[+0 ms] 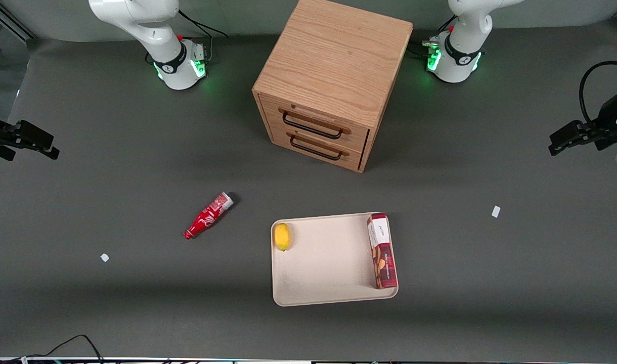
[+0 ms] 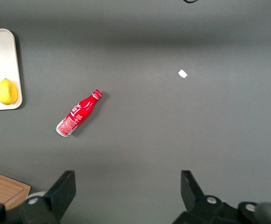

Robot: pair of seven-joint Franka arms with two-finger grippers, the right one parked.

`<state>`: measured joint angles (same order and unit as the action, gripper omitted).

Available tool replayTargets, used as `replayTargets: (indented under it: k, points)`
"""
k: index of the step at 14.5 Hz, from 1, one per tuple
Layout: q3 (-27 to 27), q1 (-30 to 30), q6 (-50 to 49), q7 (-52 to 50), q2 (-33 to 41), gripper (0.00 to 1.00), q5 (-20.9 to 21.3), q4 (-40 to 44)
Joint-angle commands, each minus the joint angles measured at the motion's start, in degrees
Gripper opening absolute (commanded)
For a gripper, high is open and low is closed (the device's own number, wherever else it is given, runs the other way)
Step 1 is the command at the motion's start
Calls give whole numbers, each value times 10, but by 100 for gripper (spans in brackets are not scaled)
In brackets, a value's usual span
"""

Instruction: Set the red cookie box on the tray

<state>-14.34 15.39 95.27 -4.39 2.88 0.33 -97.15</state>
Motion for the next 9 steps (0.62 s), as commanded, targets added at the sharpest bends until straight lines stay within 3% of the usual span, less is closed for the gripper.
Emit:
replayTargets:
  k: [1, 9]
  points:
    - [-4, 8, 0, 15, 11, 100, -10, -16]
    - [-3, 10, -13, 54, 11, 100, -27, -10]
